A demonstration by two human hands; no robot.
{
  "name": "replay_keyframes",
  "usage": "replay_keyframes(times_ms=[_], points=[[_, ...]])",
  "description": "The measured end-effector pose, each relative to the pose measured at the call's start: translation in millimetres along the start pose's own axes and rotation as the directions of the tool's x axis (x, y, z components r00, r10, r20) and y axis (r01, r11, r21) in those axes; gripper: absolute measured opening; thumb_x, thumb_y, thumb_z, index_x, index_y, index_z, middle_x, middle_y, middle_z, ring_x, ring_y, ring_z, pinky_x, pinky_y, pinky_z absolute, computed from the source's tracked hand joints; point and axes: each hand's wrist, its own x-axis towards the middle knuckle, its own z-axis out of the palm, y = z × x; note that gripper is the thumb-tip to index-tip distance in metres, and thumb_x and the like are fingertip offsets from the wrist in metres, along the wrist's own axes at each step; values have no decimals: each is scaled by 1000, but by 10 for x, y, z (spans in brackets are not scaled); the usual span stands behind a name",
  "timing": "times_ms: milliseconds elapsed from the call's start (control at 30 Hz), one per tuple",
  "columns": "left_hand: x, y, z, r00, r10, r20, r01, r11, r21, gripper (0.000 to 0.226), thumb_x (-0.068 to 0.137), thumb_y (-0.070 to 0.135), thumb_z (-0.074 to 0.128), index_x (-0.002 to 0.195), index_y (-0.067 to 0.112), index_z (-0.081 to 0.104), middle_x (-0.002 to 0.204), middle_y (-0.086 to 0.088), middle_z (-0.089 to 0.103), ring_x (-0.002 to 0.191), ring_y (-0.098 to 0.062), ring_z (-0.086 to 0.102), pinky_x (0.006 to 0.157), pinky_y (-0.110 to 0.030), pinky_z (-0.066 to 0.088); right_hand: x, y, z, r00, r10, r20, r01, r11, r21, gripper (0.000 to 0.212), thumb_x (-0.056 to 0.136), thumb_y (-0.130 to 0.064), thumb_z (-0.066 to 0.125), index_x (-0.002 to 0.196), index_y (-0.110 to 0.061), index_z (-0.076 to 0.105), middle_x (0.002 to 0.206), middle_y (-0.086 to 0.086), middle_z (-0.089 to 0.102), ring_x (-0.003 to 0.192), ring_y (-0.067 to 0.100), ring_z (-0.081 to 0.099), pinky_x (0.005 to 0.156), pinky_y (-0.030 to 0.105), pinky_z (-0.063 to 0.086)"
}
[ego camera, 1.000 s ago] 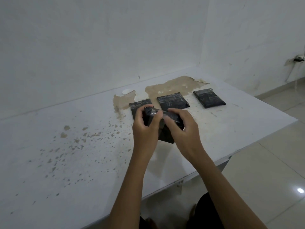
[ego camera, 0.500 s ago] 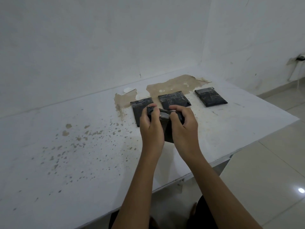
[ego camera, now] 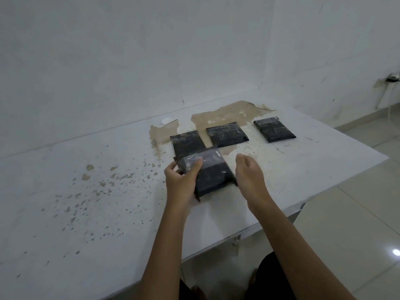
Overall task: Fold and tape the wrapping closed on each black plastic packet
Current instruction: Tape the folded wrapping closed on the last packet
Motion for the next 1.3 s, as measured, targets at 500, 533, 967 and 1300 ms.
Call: replay_keyframes(times_ms=[500, 533, 967, 1300], points=[[-105, -431, 42, 850, 348, 397, -466, 141, 874, 61, 103, 51, 12, 162, 37, 14, 172, 8, 5, 159, -21, 4, 125, -57, 17, 196, 564, 182, 903, -306, 301, 407, 392, -825, 50, 103, -56, 12, 153, -55, 5, 168, -10, -11, 154, 29, -15, 114, 73, 0], [-100, -445, 41, 858, 342, 383, -449, 135, 883, 64, 101, 52, 10, 163, 36, 13, 172, 9, 3, 159, -19, 1, 125, -57, 13, 190, 575, 197, 913, -305, 272, 378, 377, -846, 50, 102, -57, 11, 152, -57, 5, 168, -10, -10, 154, 31, -16, 113, 75, -2], [-95, -424, 84, 894, 348, 281, -418, 426, 802, 67, 109, 42, 36, 163, 12, 10, 172, 0, 2, 159, -15, 3, 125, -33, 16, -13, 595, 304, 962, -234, 141, 247, 523, -816, 56, 106, -48, 16, 158, -40, -3, 167, -20, 1, 154, 20, -16, 107, 81, -9], [-117, -438, 24, 919, 339, 203, -385, 655, 650, 81, 103, 46, 52, 164, 15, 8, 172, 5, 2, 155, -16, 20, 118, -25, 24, 67, 645, 339, 970, -215, 113, 223, 607, -763, 56, 107, -42, 15, 160, -30, 2, 165, -7, 23, 154, 11, -11, 107, 76, -18]])
